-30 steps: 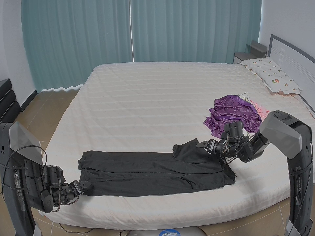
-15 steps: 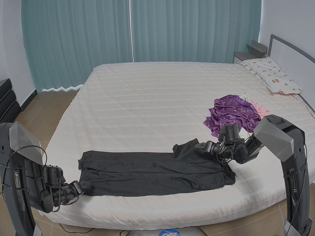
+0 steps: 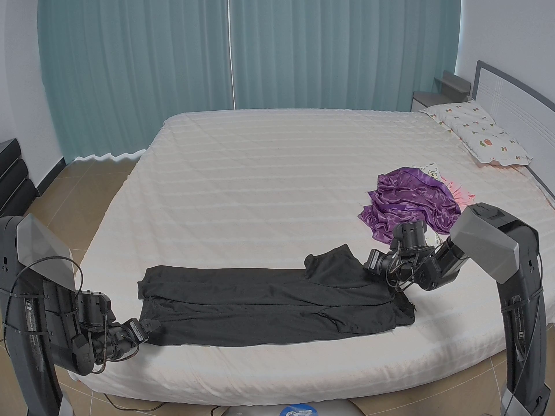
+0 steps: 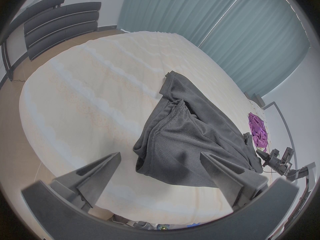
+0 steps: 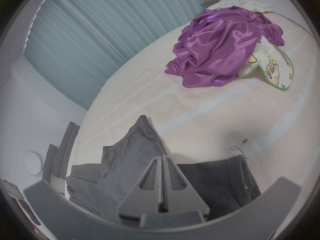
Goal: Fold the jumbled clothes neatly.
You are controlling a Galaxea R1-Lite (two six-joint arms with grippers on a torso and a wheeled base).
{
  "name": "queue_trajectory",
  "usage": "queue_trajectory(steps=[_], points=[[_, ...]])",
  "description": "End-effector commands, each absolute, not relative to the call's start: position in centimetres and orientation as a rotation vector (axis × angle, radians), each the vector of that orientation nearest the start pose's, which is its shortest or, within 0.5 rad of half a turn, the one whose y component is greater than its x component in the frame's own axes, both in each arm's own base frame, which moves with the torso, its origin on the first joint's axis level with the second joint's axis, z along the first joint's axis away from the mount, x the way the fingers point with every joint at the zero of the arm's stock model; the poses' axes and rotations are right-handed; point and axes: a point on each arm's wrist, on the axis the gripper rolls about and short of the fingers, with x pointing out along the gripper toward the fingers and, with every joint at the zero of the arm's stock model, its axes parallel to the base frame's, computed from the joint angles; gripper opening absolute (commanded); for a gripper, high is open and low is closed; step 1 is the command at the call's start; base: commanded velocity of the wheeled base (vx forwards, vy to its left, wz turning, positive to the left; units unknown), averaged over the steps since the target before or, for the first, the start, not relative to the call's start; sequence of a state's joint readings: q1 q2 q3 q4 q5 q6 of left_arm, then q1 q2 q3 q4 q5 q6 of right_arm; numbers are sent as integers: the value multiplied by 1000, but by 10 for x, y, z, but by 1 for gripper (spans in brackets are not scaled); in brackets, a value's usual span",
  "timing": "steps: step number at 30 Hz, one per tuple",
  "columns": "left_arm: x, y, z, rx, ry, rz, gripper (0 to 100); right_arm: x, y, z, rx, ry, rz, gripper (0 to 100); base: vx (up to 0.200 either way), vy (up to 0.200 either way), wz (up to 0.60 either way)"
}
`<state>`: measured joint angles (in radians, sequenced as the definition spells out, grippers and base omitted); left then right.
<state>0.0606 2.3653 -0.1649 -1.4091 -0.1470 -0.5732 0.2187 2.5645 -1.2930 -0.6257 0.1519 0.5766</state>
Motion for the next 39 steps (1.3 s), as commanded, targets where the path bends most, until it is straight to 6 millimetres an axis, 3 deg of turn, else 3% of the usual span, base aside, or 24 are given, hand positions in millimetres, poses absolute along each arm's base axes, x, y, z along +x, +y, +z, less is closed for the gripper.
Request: queue_trajectory(steps=[1, 9, 10, 26, 27, 39], points=[[244, 12, -49, -625, 792, 147, 100, 436, 100, -32, 533, 740, 166, 0, 0, 0, 0], [244, 12, -49, -625, 792, 147, 100, 432, 91, -30, 535, 749, 147, 0, 0, 0, 0], [244, 12, -49, -625, 792, 147, 100, 431, 91, -32, 523, 755, 149, 100, 0, 0, 0], [244, 12, -49, -625, 792, 147, 100, 441, 108, -47, 541, 711, 183, 100, 0, 0, 0], [244, 12, -49, -625, 792, 147, 100, 440, 107, -47, 543, 719, 182, 0, 0, 0, 0], [244, 12, -49, -625, 792, 147, 100, 432, 99, -43, 546, 725, 158, 0, 0, 0, 0]])
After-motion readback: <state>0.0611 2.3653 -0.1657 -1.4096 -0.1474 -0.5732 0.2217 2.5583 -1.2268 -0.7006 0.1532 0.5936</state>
